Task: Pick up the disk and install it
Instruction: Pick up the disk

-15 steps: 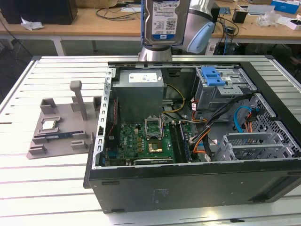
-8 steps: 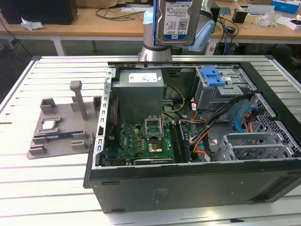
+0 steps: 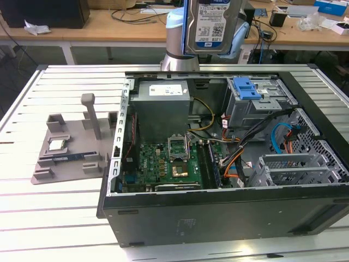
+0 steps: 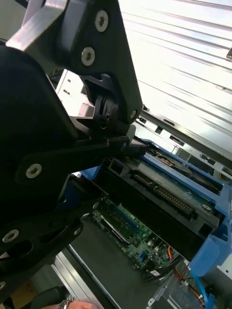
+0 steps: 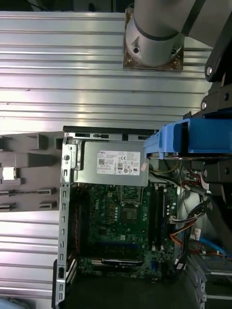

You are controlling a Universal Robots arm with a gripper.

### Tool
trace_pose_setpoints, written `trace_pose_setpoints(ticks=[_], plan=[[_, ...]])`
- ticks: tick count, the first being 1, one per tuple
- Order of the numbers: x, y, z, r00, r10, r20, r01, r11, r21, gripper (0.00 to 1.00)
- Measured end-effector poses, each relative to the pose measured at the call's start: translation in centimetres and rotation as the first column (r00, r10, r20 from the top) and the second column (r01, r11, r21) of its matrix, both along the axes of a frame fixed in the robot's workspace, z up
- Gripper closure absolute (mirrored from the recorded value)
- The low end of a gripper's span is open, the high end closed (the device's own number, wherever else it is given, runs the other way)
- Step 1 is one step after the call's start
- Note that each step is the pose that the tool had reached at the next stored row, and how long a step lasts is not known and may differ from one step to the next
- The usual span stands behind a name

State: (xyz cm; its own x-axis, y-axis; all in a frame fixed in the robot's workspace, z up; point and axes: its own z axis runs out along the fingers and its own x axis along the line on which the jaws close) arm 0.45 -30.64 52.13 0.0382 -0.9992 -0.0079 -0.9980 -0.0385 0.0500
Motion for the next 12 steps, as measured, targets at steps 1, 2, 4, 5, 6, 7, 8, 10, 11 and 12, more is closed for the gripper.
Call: trace_pose_setpoints(ticks=[1, 2, 4, 5, 6, 7, 8, 10, 11, 12], plan=[[0.1, -0.36, 0.0, 1.0, 0.0, -0.0002, 0.0, 1.0, 0.0, 0.63], [0.2, -0.56, 0.0, 1.0, 0.0, -0.0002, 0.0, 1.0, 0.0, 0.63], [0.3, -1.05, 0.0, 1.0, 0.0, -0.0003, 0.0, 1.0, 0.0, 0.63], [0.4, -1.3, 0.0, 1.0, 0.0, -0.0003, 0.0, 1.0, 0.0, 0.63], [0.5, -1.49, -0.01, 1.0, 0.0, -0.0004, 0.0, 1.0, 0.0, 0.63], [0.6, -1.62, 0.0, 1.0, 0.0, -0.0004, 0.0, 1.0, 0.0, 0.63], [0.6, -1.73, -0.01, 1.0, 0.0, -0.0003, 0.0, 1.0, 0.0, 0.63], [0.7, -1.96, -0.01, 1.0, 0.0, -0.0004, 0.0, 1.0, 0.0, 0.63], [0.8, -2.16, -0.01, 1.0, 0.0, -0.0003, 0.0, 1.0, 0.0, 0.63], [0.9, -2.25, -0.01, 1.0, 0.0, -0.0004, 0.0, 1.0, 0.0, 0.63]])
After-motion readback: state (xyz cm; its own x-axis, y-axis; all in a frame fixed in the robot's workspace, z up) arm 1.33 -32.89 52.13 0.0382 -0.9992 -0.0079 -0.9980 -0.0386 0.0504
